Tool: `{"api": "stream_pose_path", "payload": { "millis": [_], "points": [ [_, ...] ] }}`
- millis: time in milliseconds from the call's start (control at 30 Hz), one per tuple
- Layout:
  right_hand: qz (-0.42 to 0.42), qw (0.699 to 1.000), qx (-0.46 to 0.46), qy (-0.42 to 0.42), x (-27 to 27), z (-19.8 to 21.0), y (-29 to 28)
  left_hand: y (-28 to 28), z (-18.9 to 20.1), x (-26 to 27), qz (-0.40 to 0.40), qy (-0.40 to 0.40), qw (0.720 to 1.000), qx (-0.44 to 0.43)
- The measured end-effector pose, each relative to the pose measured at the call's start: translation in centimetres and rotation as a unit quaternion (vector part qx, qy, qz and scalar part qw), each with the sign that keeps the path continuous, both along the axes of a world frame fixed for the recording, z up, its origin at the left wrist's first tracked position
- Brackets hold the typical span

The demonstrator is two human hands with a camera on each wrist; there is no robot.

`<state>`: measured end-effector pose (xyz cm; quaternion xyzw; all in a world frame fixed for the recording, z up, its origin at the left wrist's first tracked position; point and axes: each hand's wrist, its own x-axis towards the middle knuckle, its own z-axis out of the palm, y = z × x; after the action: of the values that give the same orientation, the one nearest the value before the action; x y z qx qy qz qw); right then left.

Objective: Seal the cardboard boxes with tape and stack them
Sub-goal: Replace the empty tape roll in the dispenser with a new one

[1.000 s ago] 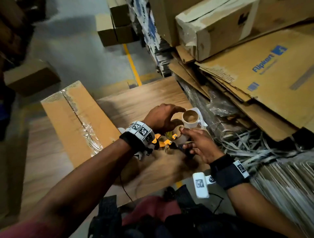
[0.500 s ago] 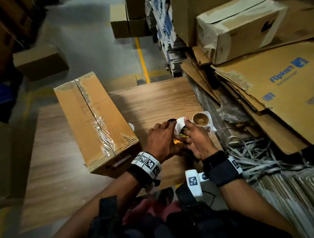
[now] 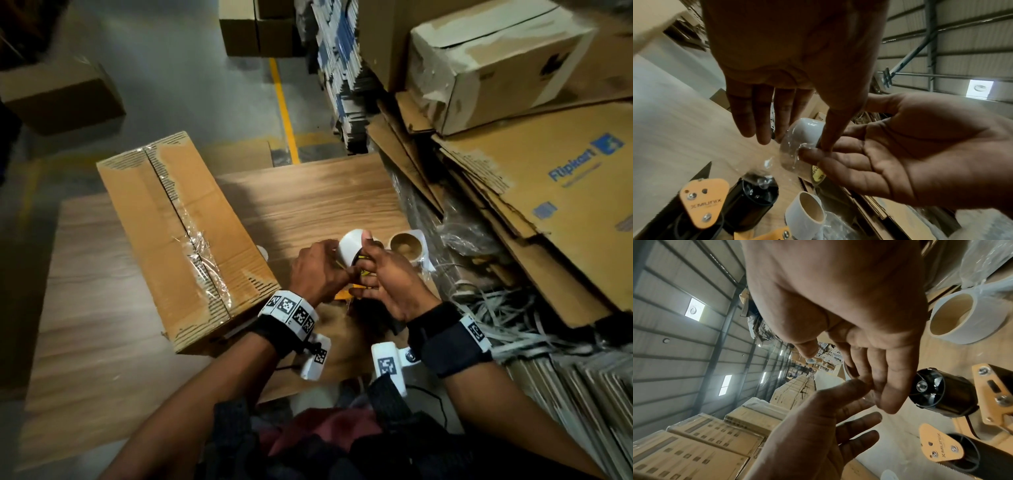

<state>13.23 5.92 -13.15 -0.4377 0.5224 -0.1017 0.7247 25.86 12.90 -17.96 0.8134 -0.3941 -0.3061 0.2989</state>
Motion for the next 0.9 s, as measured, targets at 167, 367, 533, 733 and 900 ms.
{"api": "stream_pose_path", "payload": {
  "millis": [167,367,533,733,900],
  "points": [
    [0.039,0.999,0.023,-0.012,-0.6,0.0,-3.1,-2.0,-0.6,-0.6,0.072,0.044,0.996,0.017],
    [0.070,0.996,0.059,-0.023,-1.9,-0.4,-6.1,-3.6,-1.3,-1.6,0.157,0.140,0.978,-0.010],
    [0.087,0.994,0.056,-0.023,-3.1,-0.1,-8.1,-4.3,-0.4,-2.2,0.233,0.275,0.932,-0.045],
    [0.106,0.992,-0.055,0.052,-3.0,-0.4,-9.9,-4.3,0.5,-3.0,0.290,0.387,0.871,-0.081],
    [0.091,0.979,-0.161,0.080,-3.0,-2.5,-11.7,-3.2,-0.4,-1.1,0.286,0.416,0.861,-0.067]
  ]
}}
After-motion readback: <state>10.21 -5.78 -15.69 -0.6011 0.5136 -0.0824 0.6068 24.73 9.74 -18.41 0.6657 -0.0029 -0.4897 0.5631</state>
